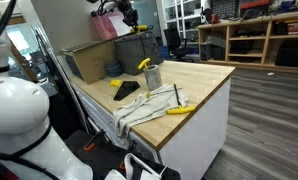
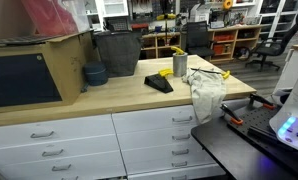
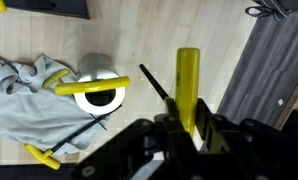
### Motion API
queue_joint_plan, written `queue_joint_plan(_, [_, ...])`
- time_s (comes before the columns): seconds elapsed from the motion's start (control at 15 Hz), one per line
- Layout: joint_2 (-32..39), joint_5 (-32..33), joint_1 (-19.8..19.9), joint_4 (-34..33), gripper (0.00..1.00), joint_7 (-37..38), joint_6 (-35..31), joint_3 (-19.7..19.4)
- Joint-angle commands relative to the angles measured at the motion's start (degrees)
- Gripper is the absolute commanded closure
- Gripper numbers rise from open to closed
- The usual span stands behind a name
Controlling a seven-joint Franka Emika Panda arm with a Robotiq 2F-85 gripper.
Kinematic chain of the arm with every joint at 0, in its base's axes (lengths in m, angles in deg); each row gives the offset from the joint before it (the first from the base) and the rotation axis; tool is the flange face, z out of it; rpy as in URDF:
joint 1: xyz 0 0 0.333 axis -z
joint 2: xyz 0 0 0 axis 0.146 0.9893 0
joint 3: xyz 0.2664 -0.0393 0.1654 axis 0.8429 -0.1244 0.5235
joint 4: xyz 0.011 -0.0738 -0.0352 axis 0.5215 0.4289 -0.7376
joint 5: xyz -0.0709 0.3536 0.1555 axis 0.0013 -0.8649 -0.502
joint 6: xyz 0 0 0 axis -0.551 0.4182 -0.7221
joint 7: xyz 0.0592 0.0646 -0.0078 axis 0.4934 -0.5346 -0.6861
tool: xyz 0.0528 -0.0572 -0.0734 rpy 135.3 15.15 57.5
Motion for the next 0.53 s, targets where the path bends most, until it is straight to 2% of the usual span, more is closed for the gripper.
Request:
queue_joint_plan(0.0, [1.92, -1.06, -0.69, -1.81, 0.94, -0.33, -1.52, 1.03])
queue_joint_plan(0.47, [2.78, -1.29, -2.04, 1.44, 0.94, -1.36, -2.85, 2.28])
